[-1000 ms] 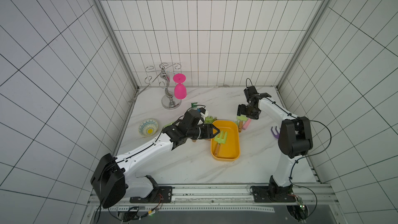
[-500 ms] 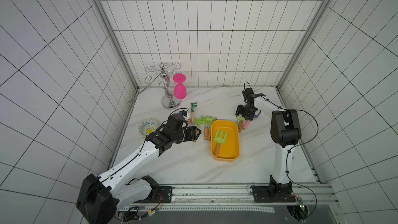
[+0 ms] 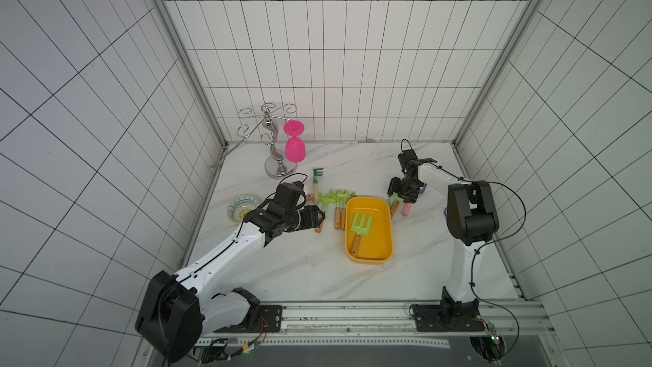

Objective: Put the rake into the storage box
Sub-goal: Move the rake to the center of the board.

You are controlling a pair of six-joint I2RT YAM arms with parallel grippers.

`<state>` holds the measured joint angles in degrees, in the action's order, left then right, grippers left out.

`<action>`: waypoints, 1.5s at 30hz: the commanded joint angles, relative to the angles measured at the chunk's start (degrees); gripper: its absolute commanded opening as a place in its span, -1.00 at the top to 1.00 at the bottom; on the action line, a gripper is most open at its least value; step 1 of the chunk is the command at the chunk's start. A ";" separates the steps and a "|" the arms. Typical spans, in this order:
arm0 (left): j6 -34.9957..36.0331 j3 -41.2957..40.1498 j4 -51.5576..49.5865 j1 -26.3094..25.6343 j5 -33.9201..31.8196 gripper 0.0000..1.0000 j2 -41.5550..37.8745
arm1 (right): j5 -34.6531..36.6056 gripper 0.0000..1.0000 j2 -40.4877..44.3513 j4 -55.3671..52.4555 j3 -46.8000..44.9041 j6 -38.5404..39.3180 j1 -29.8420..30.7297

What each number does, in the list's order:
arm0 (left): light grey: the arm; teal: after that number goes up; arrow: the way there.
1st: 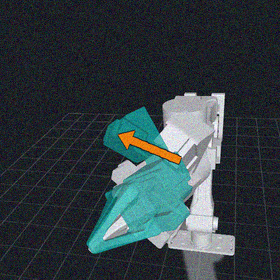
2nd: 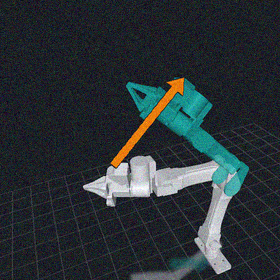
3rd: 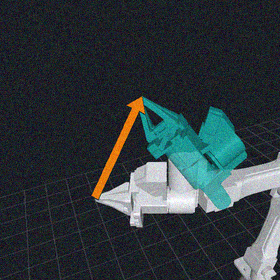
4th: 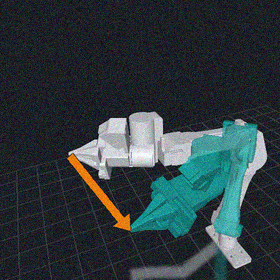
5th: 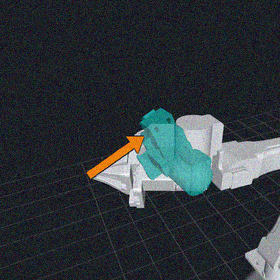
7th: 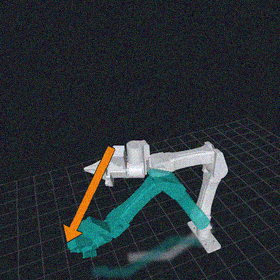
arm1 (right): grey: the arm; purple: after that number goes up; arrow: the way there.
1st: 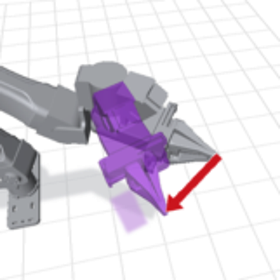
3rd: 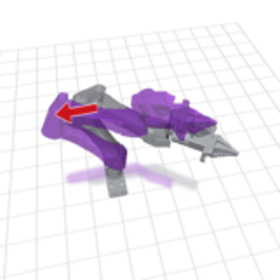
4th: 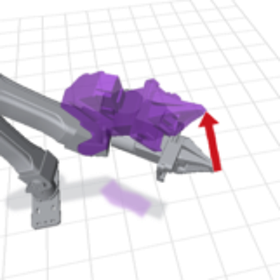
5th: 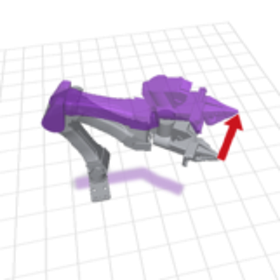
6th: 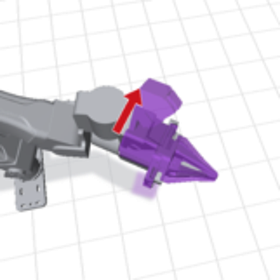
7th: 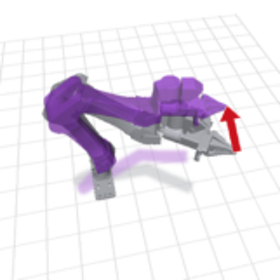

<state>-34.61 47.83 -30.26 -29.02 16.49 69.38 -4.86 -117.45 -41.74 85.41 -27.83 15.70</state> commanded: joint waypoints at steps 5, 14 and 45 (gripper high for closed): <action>1.82 1.96 -0.98 0.78 0.80 -0.25 -0.17 | 6.07 -0.41 -1.07 -8.07 0.97 8.69 -1.59; 1.96 2.09 -1.64 1.34 0.80 -0.25 -0.11 | 8.71 -0.58 -0.61 -10.71 9.65 12.69 -1.55; 3.39 1.03 -2.26 1.34 3.20 -0.25 -3.90 | 6.31 -0.05 13.49 -2.69 -14.20 2.62 2.67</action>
<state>-32.32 48.42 -32.16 -27.90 19.57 66.63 -0.27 -104.05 -44.75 72.64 -24.27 18.72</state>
